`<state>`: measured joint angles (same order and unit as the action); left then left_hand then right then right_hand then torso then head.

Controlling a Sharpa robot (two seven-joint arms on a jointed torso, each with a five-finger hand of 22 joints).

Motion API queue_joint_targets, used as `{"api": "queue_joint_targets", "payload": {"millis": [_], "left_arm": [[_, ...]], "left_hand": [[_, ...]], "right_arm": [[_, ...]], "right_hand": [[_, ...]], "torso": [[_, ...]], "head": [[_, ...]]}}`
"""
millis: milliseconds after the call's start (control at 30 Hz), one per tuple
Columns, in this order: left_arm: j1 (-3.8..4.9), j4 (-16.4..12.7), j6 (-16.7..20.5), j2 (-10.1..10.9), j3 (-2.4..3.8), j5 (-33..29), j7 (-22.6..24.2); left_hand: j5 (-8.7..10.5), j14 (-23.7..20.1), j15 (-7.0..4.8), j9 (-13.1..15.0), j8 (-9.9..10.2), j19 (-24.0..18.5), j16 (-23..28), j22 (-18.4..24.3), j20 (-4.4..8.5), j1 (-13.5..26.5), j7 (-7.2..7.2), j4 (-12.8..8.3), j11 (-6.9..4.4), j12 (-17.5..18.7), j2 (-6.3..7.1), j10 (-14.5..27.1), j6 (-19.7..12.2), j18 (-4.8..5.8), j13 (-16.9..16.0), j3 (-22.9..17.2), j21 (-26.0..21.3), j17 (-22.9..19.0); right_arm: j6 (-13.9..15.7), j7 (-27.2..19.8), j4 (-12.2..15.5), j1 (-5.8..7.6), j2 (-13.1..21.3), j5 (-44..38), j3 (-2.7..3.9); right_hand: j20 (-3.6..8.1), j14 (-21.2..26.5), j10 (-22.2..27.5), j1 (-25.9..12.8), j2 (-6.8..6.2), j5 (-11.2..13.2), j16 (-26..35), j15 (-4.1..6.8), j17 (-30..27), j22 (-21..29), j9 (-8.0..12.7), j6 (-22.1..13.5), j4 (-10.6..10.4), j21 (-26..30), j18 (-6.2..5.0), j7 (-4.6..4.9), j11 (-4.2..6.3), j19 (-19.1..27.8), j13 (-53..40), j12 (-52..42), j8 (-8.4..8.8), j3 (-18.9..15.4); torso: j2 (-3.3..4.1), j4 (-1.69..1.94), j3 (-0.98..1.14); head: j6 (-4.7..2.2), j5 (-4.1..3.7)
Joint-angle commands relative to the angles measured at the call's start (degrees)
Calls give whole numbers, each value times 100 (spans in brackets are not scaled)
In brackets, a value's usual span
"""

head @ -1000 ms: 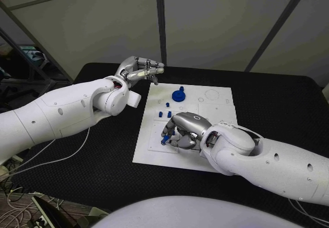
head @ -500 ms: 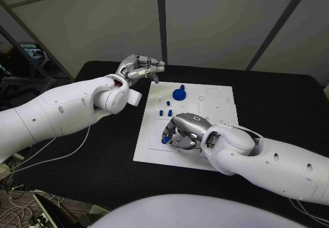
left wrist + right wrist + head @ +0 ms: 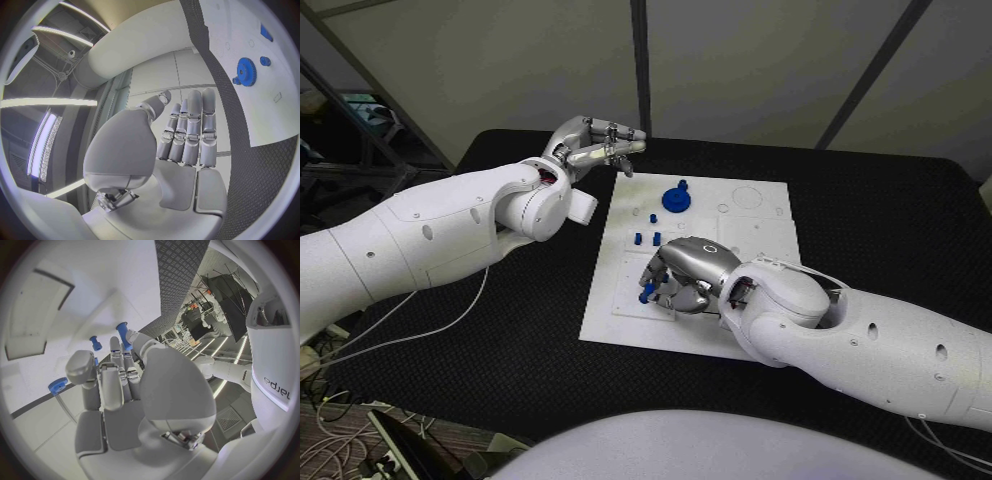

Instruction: Assemble the parts on the task board

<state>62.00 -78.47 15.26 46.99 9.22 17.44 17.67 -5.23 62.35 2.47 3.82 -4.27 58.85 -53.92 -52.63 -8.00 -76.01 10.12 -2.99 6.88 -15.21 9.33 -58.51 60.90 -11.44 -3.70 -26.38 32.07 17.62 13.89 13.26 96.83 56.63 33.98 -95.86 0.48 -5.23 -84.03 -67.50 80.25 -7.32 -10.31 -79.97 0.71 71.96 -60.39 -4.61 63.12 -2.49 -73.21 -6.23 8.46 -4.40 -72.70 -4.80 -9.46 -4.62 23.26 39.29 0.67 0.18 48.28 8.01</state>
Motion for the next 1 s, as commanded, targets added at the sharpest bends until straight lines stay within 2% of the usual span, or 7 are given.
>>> {"api": "queue_joint_targets", "payload": {"millis": [33,267,433,567,800,900,1000], "left_arm": [[9,-9,-61,-5,4,-9,-2],[9,-5,-58,0,3,-9,-10],[9,-3,-63,1,3,-9,-15],[9,0,-67,-1,3,-9,-19],[8,13,-77,-13,3,-9,-26],[8,19,-79,-14,2,-9,-27],[8,24,-81,-12,0,-9,-28]], "left_hand": [[6,-21,5,0,6,-9,27,7,-22,1,20,-7,11,-12,-42,48,14,102,2,41,-29,-7],[6,-21,5,0,6,-9,27,7,-22,1,20,-7,11,-12,-42,48,14,102,2,41,-29,-7],[6,-21,5,0,6,-9,27,7,-22,1,20,-7,11,-12,-42,48,14,102,2,41,-29,-7],[6,-21,5,0,6,-9,27,7,-22,1,20,-7,11,-12,-42,48,14,102,2,41,-29,-7],[6,-21,5,0,6,-8,30,9,-23,0,20,-6,12,-14,-47,53,13,101,2,42,-32,-10],[6,-22,6,0,6,-8,30,9,-23,-1,20,-5,12,-15,-49,55,12,101,2,43,-33,-11],[6,-22,6,0,6,-8,30,9,-23,-1,20,-5,12,-15,-49,55,12,101,2,43,-33,-11]], "right_arm": [[-43,91,-20,-4,-15,-129,-11],[-22,77,-9,-3,-13,-137,-12],[158,57,27,-4,10,-173,-13],[470,-19,91,-5,52,-199,-13],[1148,-313,295,-14,233,-161,-11],[1411,-520,433,-15,387,33,-8],[1540,-673,628,-11,669,451,-1]], "right_hand": [[-64,-267,99,-90,-57,-20,-13,-69,-10,13,61,-165,-24,41,9,4,-27,-4,18,49,93,-41],[-85,-259,178,-122,-134,-16,-8,-68,-33,40,96,-511,-43,61,-4,-28,-13,15,25,73,123,-69],[-80,-254,218,-130,-166,-16,-3,-62,-47,69,97,-662,-50,80,-11,-56,-8,33,25,77,122,-85],[-84,-249,294,-149,-209,-12,5,-71,-64,108,94,-751,-57,104,-17,-87,-25,55,34,91,118,-115],[-95,-243,378,-146,-240,-10,18,-88,-89,150,80,-766,-55,132,-24,-84,-45,78,48,99,95,-143],[-95,-242,306,-103,-214,-33,19,-77,-94,176,57,-667,-42,147,-32,-40,-27,90,37,37,56,-121],[-88,-238,156,-109,-195,-6,29,-69,-115,224,37,-528,-62,178,-42,-11,-19,115,19,-58,16,-115]], "torso": [[1,-2,2],[-4,-1,2],[-2,0,6],[-4,-4,7],[-8,-8,10],[-9,-15,9],[-20,-25,6]], "head": [[5,4],[13,1],[8,-7],[-4,-19],[-42,-51],[-63,-98],[-101,-160]]}}
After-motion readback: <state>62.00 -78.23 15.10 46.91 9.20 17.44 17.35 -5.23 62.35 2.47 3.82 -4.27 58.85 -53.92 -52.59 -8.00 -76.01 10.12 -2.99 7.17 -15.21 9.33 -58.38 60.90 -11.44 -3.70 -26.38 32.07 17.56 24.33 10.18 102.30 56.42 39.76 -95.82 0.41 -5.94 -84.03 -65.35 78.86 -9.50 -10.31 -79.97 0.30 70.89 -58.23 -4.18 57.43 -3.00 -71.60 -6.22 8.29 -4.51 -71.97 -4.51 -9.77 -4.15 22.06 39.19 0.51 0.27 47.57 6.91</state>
